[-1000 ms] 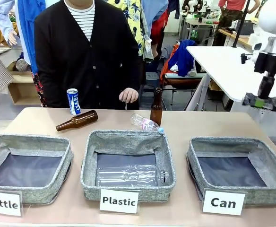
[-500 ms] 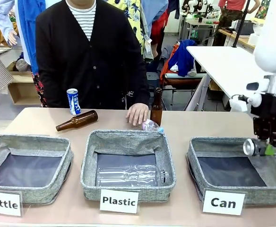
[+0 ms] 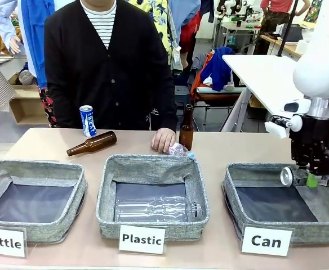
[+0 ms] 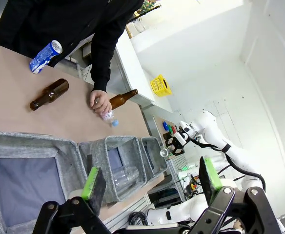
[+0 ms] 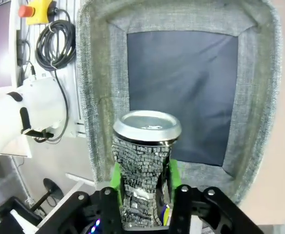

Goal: Sort the can waste into the basket.
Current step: Pick up the can waste from the table and place it in the right Fabric basket.

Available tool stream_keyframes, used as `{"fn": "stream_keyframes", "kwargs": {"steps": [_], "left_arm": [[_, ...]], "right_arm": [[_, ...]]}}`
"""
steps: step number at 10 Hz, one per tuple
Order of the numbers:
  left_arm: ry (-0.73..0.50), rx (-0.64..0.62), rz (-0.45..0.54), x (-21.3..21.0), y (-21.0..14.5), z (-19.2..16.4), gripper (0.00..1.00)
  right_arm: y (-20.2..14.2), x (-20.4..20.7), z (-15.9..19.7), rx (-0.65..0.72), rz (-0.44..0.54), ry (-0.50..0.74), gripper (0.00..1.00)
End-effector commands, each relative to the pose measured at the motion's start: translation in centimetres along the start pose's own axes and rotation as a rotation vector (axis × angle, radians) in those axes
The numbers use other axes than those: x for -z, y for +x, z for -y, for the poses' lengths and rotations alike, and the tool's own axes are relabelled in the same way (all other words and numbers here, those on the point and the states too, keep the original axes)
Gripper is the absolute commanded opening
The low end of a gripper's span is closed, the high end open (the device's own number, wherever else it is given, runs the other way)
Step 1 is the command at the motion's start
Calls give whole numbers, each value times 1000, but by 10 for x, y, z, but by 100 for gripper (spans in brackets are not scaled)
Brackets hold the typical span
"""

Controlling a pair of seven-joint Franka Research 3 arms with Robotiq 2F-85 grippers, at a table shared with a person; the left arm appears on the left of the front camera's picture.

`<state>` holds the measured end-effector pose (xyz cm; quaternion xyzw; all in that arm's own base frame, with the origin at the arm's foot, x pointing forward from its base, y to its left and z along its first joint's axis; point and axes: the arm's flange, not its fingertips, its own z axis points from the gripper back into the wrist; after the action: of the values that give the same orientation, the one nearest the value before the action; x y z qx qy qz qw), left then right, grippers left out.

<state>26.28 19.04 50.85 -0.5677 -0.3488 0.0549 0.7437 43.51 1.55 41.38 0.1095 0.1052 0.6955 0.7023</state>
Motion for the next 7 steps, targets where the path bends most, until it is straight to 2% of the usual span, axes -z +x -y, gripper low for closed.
{"fn": "stream_keyframes", "kwargs": {"steps": [1,4,6,7], "left_arm": [[-15,19,11,1,1,0,100],[-15,19,11,1,1,0,100],[-15,19,11,1,1,0,100],[-15,19,11,1,1,0,100]], "right_arm": [[-4,6,-4,-37,-13,-16,100],[-4,4,-1,-15,12,-17,100],[-4,0,5,30,68,-26,100],[-3,-3,8,67,126,-42,100]]}}
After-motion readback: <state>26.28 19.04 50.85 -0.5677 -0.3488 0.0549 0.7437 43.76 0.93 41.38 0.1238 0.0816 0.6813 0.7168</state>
